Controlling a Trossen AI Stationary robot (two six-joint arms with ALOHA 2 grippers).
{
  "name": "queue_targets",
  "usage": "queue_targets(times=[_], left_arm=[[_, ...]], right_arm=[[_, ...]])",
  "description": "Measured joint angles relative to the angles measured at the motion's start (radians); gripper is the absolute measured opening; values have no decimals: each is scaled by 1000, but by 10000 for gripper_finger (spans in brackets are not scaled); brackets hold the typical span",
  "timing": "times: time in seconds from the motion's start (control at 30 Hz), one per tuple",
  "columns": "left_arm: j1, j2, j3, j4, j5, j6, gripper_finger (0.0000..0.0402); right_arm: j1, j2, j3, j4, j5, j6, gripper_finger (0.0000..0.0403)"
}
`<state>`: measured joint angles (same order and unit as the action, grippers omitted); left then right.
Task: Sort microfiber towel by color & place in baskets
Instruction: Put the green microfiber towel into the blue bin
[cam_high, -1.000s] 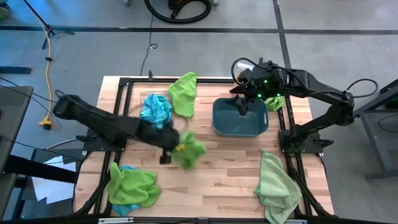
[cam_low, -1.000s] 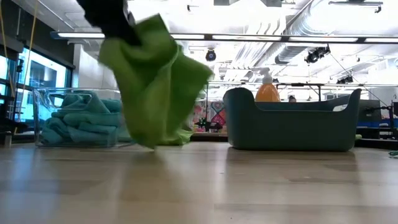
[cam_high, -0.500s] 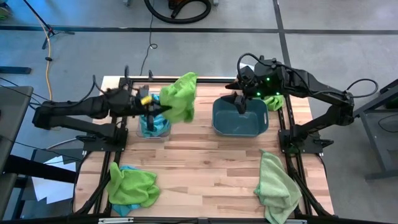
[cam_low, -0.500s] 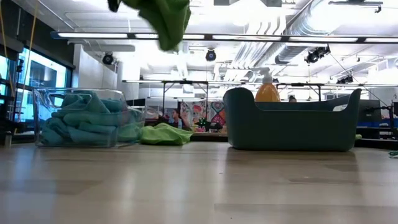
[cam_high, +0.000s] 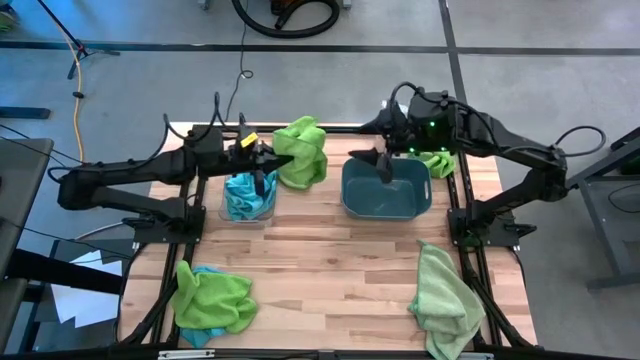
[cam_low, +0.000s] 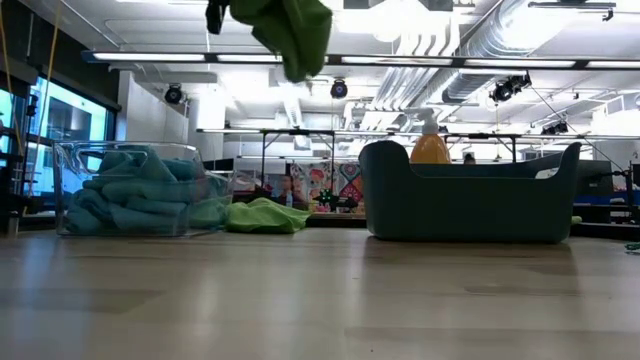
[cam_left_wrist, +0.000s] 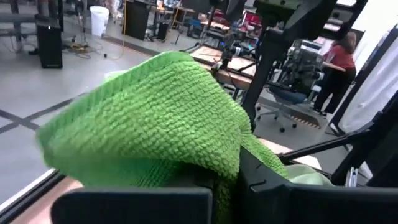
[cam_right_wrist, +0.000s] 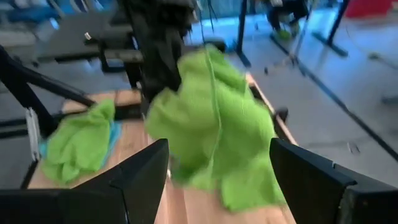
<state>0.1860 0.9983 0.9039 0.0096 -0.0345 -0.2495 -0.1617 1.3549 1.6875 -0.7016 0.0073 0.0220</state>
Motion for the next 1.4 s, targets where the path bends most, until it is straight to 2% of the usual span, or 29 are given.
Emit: queue_targets(times=[0.13,0.33,0.5,0.67,1.03,1.13,1.2,1.4], left_arm=[[0,25,1,50,7,43,0],[11,68,47,21,109,136,0],[12,124,134,-97,128,265,0],[16,178,194,-118,167,353,0],[44,192,208,-110,183,363,1],[43,192,208,-113,182,392,11],[43,192,208,-116,177,413,22],[43,192,209,-116,171,374,67]], right_arm=[[-2,34,0,83,-77,-23,277],[-1,132,0,135,-147,-23,277],[-1,199,0,152,-121,-23,277],[-1,243,0,156,-115,-23,277],[-1,265,0,162,-115,-60,267],[-1,265,0,162,-115,-89,235],[-1,265,0,161,-121,-120,200],[-1,265,0,160,-139,-160,42]])
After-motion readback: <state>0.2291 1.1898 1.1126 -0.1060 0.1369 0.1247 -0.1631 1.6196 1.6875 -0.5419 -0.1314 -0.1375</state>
